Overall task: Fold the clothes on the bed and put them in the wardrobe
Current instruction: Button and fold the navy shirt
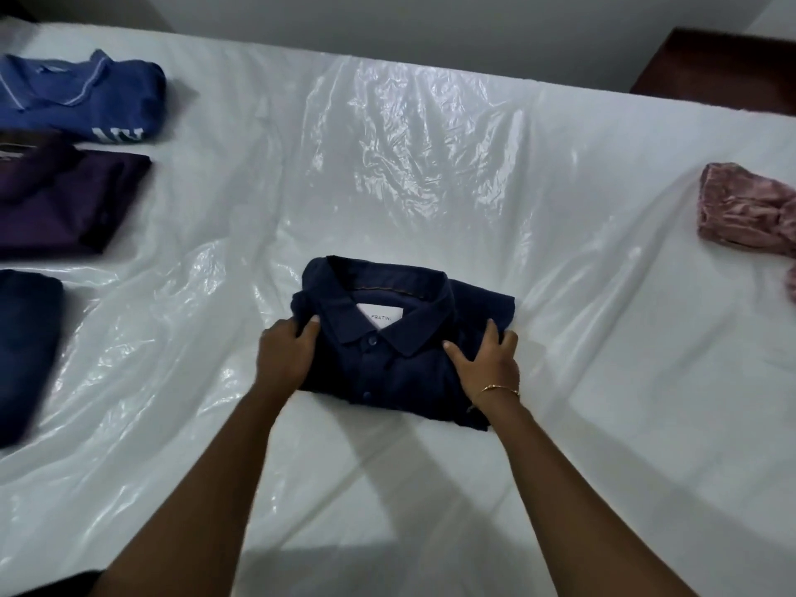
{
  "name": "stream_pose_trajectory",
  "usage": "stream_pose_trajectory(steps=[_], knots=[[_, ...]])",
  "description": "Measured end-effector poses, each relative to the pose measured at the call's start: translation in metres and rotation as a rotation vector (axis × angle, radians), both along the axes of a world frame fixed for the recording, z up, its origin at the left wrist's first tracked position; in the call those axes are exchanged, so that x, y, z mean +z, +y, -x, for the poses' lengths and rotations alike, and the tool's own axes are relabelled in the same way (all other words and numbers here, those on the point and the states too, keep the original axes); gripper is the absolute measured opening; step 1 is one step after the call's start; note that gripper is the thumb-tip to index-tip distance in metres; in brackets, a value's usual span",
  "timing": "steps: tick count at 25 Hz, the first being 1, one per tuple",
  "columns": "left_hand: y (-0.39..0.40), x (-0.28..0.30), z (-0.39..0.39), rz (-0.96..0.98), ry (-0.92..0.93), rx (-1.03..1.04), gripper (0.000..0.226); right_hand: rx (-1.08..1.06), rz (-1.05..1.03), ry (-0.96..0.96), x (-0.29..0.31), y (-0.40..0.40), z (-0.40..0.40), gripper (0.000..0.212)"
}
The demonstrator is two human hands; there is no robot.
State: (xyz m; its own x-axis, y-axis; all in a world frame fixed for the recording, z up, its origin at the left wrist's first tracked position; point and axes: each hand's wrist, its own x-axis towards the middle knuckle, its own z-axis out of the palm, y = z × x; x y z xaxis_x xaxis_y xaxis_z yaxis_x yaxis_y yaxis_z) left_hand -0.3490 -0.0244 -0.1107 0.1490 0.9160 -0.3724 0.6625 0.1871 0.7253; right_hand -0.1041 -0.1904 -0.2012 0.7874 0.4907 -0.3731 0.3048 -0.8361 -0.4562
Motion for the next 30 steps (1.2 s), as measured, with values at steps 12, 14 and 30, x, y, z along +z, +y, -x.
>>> stream_pose_trajectory(steps=[12,14,30], knots=[[0.050,0.068,0.051,0.484,-0.381,0.009,0.026,-0.287,-0.353,0.349,0.046,0.005,0.049,0.035],[0.047,0.080,0.084,0.485,-0.400,0.033,0.027,-0.272,-0.365,0.358,0.055,0.008,0.083,0.032],[0.265,0.119,0.360,0.135,-0.634,0.388,0.019,0.010,-0.564,0.195,0.109,0.295,0.337,0.038]])
